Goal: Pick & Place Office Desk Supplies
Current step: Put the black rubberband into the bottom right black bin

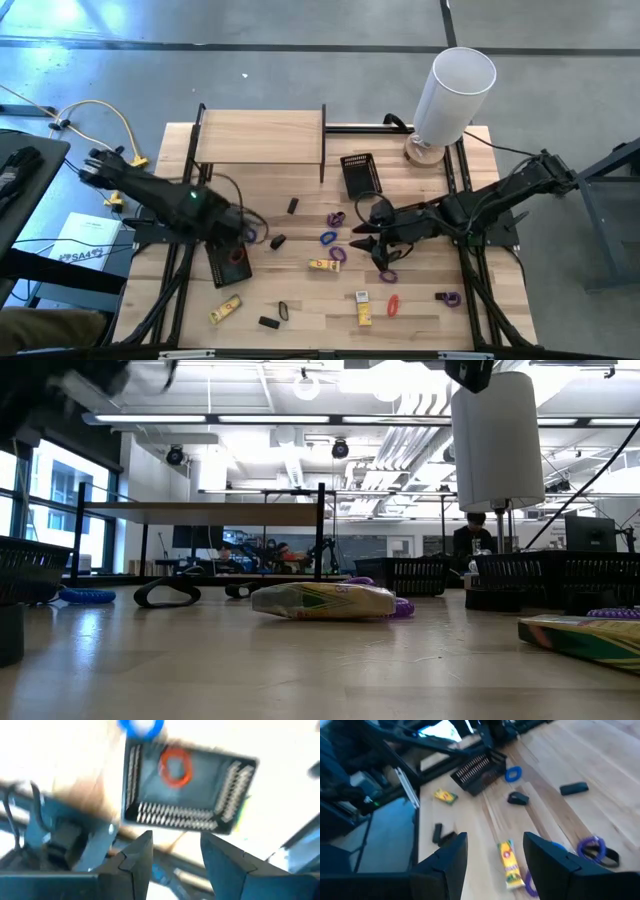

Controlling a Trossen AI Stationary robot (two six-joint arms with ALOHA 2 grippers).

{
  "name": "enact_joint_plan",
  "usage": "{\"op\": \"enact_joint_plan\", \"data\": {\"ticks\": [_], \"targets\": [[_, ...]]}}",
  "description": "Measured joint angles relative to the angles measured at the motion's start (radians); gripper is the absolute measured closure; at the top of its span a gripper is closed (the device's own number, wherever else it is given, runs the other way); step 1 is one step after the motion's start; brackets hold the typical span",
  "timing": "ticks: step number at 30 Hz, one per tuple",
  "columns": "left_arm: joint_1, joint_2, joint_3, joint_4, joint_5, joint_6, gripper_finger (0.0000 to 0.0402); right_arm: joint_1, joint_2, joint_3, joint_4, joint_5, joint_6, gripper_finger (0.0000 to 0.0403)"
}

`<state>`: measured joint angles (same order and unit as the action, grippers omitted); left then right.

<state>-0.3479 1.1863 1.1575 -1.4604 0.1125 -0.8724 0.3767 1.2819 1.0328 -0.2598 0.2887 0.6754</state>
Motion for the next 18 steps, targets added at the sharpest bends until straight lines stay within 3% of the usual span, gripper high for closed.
{"op": "enact_joint_plan", "data": {"ticks": [3,7,10,14,18], "targets": [[0.012,-0.043,0.079,0.021,-0.079,0.025,0.0246,0.000,0.000,0.000,0.059,0.010,-0.022,0.0222],[-0.008,-0.121,0.098,0.174,-0.226,0.105,0.0246,0.000,0.000,0.000,0.127,-0.004,-0.051,0.0222],[-0.036,-0.163,0.097,0.296,-0.293,0.165,0.0246,0.005,0.000,0.000,0.152,-0.102,-0.087,0.0222],[-0.067,-0.178,0.096,0.396,-0.311,0.247,0.0246,0.059,0.000,0.000,0.136,-0.268,-0.103,0.0222],[-0.088,-0.165,0.095,0.419,-0.310,0.294,0.0246,0.116,0.000,0.000,0.085,-0.404,0.098,0.0222]]}}
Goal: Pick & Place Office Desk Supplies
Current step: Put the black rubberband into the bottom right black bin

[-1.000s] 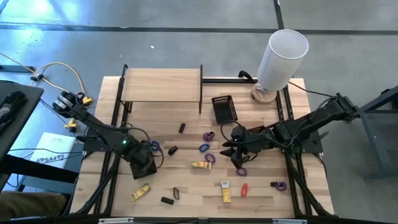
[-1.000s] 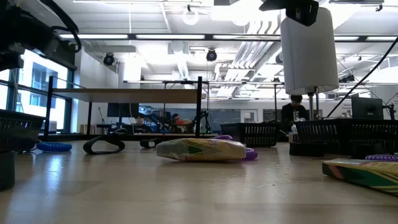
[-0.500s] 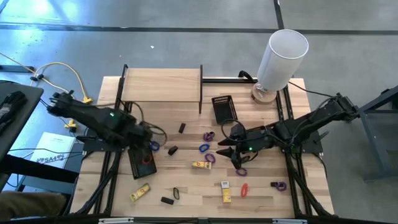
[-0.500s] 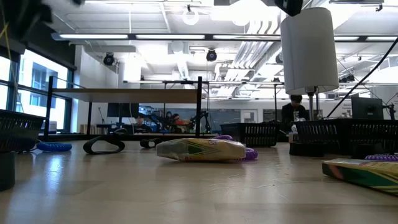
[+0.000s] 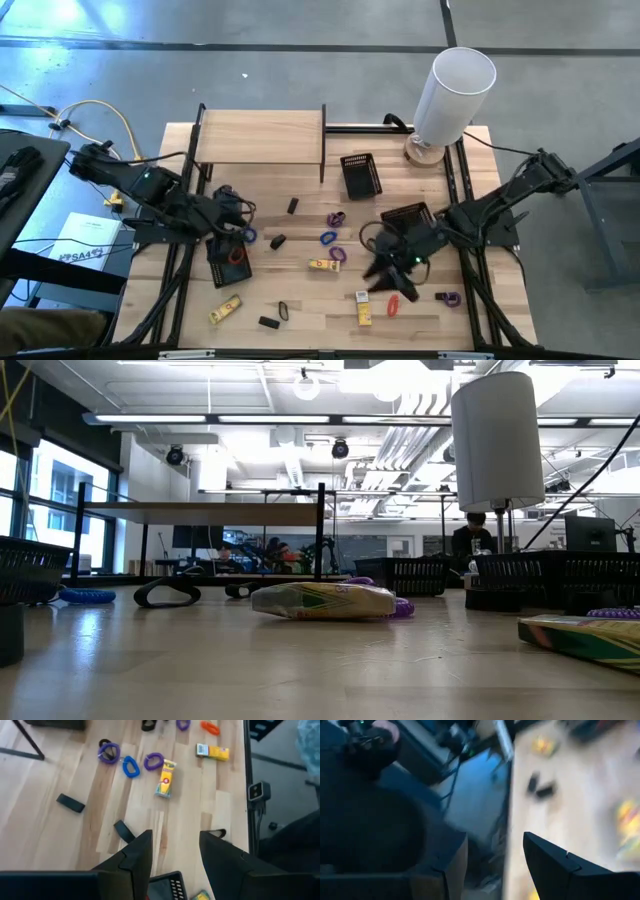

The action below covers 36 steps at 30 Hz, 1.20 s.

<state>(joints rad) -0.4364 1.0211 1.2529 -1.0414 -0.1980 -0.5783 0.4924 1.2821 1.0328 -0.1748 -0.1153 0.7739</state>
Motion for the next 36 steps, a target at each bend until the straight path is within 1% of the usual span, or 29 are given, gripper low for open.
{"op": "enact_joint_plan", "data": {"ticks": [2,6,8,11,14,17,19,21,24,27,31,32,33,36], "targets": [[-0.005,0.012,-0.001,0.000,0.000,0.023,0.0246,0.032,0.000,0.000,-0.028,-0.024,0.136,0.0222],[-0.009,0.035,-0.001,-0.001,0.003,0.066,0.0246,0.115,0.000,0.000,-0.087,-0.017,0.441,0.0222],[-0.008,0.044,-0.001,-0.001,0.028,0.084,0.0246,0.152,0.001,0.000,-0.135,-0.013,0.573,0.0222],[-0.009,0.056,-0.001,-0.001,0.062,0.115,0.0246,0.201,0.001,0.000,-0.226,0.038,0.768,0.0222],[-0.009,0.070,-0.001,-0.001,0.064,0.145,0.0246,0.245,0.001,0.000,-0.337,0.098,0.941,0.0222],[-0.009,0.081,-0.001,0.000,0.064,0.176,0.0246,0.293,0.011,0.000,-0.437,0.180,1.103,0.0222],[-0.009,0.086,-0.001,0.000,0.065,0.194,0.0246,0.314,0.024,0.000,-0.473,0.205,1.203,0.0222],[-0.009,0.088,-0.001,0.000,0.068,0.210,0.0246,0.336,0.044,0.000,-0.475,0.203,1.278,0.0222],[-0.009,0.088,-0.001,0.001,0.076,0.223,0.0246,0.371,0.074,0.000,-0.463,0.164,1.361,0.0222],[-0.009,0.088,-0.001,0.004,0.076,0.243,0.0246,0.388,0.103,0.000,-0.465,0.119,1.410,0.0222],[-0.009,0.088,-0.001,0.012,0.075,0.275,0.0246,0.385,0.144,0.000,-0.486,0.111,1.436,0.0222],[-0.009,0.088,-0.001,0.013,0.075,0.276,0.0246,0.383,0.155,0.000,-0.495,0.096,1.451,0.0222],[-0.009,0.088,-0.001,0.015,0.075,0.276,0.0246,0.382,0.168,0.000,-0.515,0.061,1.468,0.0222],[-0.009,0.088,-0.001,0.020,0.075,0.275,0.0246,0.383,0.208,0.000,-0.593,-0.099,1.513,0.0222]]}}
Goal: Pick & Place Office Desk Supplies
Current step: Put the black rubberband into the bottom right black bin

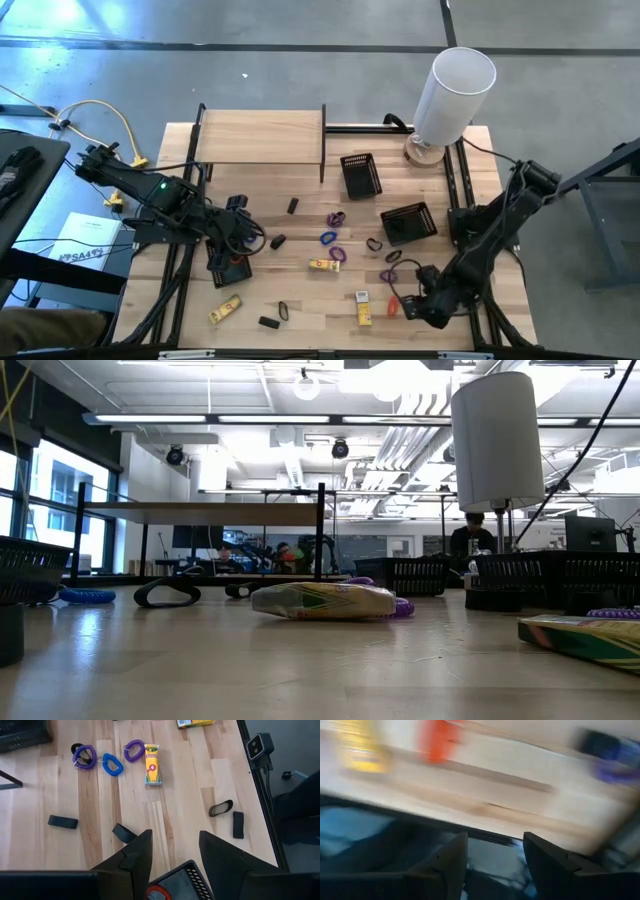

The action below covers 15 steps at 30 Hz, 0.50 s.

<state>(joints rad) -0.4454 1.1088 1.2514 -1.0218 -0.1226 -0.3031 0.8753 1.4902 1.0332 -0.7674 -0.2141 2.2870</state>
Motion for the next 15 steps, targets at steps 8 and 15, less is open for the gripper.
{"op": "enact_joint_plan", "data": {"ticks": [8,15], "targets": [[-0.012,0.000,0.000,0.000,0.000,-0.008,0.0246,0.009,0.045,0.000,-0.216,-0.110,-0.015,0.0222],[-0.012,0.000,0.000,0.000,-0.003,-0.036,0.0246,0.010,0.046,0.000,-0.310,0.024,-0.203,0.0222]]}}
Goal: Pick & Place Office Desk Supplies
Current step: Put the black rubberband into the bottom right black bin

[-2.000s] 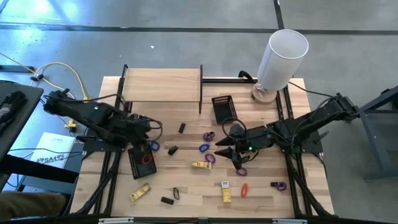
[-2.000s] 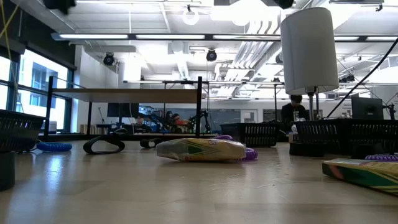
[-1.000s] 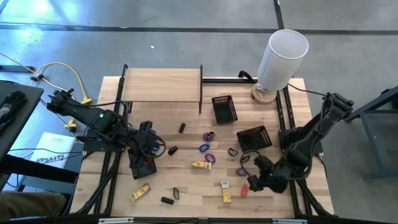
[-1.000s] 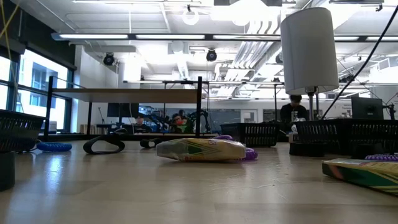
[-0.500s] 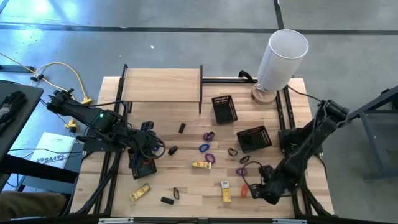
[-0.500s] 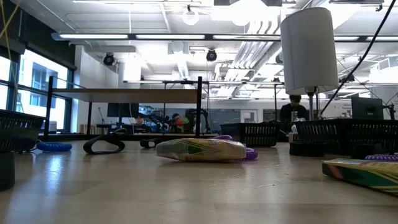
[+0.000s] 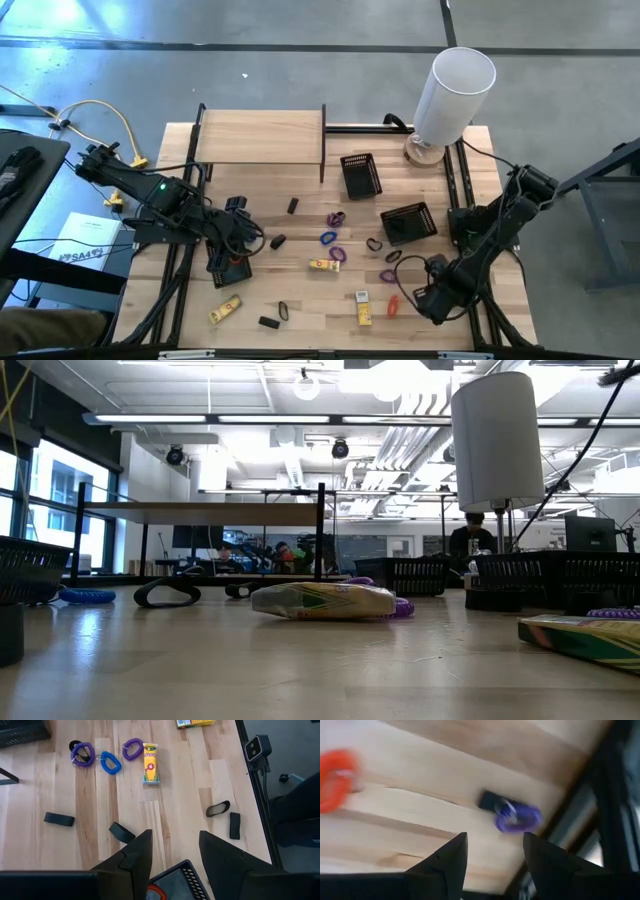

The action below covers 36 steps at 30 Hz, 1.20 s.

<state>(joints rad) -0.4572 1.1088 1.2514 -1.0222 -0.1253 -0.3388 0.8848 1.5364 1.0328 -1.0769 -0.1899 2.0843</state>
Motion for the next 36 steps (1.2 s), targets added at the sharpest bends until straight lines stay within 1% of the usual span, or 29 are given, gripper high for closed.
{"op": "enact_joint_plan", "data": {"ticks": [3,9,12,16,19,22,27,36], "targets": [[0.000,0.000,0.000,0.000,0.000,-0.010,0.0246,-0.001,0.000,0.000,0.004,0.077,-0.160,0.0222],[0.000,0.000,0.000,0.010,0.000,-0.033,0.0246,-0.001,0.035,0.000,0.001,0.077,-0.478,0.0222],[0.000,0.000,0.000,0.013,0.000,-0.043,0.0246,-0.002,0.080,0.000,-0.001,0.009,-0.589,0.0222],[0.000,0.000,0.000,0.015,0.002,-0.063,0.0246,-0.024,0.159,0.000,0.011,-0.142,-0.714,0.0222],[0.000,0.000,0.000,0.014,0.002,-0.077,0.0246,-0.044,0.211,0.000,0.013,-0.202,-0.795,0.0222],[0.000,0.000,0.000,0.014,0.002,-0.081,0.0246,-0.070,0.251,0.000,0.016,-0.229,-0.869,0.0222],[0.001,0.000,0.000,0.019,0.002,-0.081,0.0246,-0.122,0.278,0.000,0.015,-0.238,-0.978,0.0222],[0.001,0.000,0.000,0.032,-0.003,-0.081,0.0246,-0.232,0.279,0.000,-0.002,-0.254,-1.101,0.0222]]}}
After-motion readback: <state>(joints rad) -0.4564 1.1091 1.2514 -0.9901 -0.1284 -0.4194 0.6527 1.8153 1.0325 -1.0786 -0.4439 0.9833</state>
